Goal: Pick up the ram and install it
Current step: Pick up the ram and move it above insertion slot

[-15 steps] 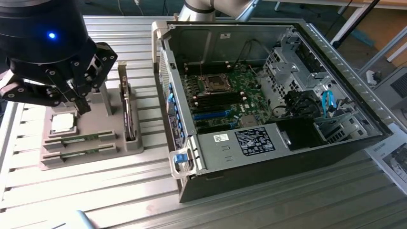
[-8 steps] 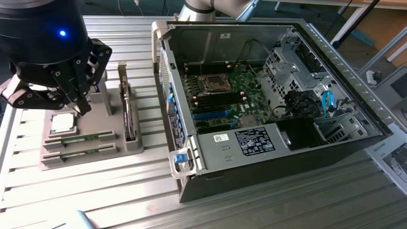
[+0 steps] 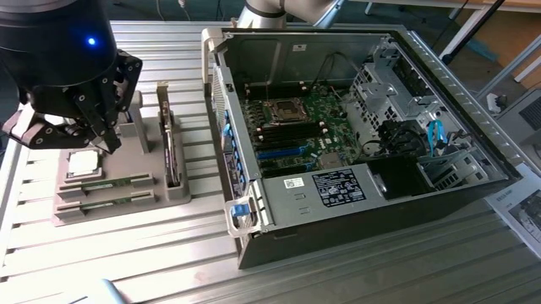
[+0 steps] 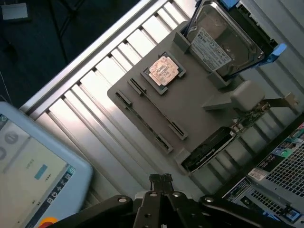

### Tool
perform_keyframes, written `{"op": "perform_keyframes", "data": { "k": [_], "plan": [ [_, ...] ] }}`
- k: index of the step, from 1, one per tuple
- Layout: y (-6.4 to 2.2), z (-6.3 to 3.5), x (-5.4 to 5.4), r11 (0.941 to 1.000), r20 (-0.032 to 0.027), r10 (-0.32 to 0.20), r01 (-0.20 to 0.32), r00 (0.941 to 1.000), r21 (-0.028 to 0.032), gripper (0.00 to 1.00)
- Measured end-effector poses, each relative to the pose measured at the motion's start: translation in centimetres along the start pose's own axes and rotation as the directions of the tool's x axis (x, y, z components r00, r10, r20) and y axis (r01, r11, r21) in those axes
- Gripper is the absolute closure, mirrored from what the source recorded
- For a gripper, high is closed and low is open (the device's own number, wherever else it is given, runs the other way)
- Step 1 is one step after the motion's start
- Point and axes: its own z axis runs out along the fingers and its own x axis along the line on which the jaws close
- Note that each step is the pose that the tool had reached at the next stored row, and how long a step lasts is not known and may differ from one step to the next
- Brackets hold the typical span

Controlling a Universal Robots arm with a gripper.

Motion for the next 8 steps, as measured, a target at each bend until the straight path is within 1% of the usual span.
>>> {"op": "perform_keyframes", "data": {
  "k": [2, 3, 4, 8],
  "plan": [
    [0.0, 0.02, 0.0, 0.9993, -0.0013, -0.038, 0.038, 0.9993, -0.0009, 0.9],
    [0.0, 0.04, 0.0, 0.9978, -0.0022, -0.066, 0.066, 0.9978, -0.0017, 0.9],
    [0.0, 0.06, 0.0, 0.994, -0.0038, -0.11, 0.11, 0.994, -0.0029, 0.9],
    [0.0, 0.1, 0.0, 0.9833, -0.0061, -0.182, 0.182, 0.9833, -0.0049, 0.9]
  ]
}}
